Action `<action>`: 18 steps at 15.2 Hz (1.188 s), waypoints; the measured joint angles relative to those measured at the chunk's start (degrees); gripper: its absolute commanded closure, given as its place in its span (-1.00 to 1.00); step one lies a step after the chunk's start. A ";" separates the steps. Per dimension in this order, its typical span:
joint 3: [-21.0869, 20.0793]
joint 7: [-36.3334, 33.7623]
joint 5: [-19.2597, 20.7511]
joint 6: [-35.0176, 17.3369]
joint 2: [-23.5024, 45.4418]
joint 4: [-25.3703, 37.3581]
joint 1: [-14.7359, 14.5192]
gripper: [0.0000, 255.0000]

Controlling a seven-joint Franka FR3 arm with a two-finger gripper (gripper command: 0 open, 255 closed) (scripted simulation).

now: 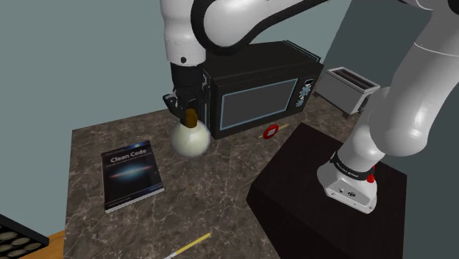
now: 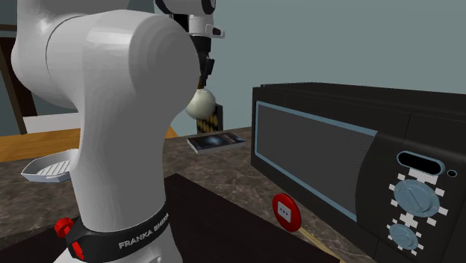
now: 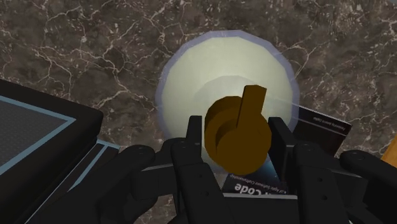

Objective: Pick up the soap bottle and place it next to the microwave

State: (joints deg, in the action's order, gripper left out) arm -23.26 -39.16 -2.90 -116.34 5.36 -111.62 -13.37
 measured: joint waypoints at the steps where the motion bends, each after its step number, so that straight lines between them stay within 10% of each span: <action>1: -0.01 -0.02 -0.03 0.53 -0.10 0.44 0.00 1.00; 18: 0.02 -0.27 -0.74 13.24 -2.41 11.00 0.22 1.00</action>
State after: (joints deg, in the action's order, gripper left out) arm -23.23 -39.43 -3.65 -103.10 2.95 -100.62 -13.15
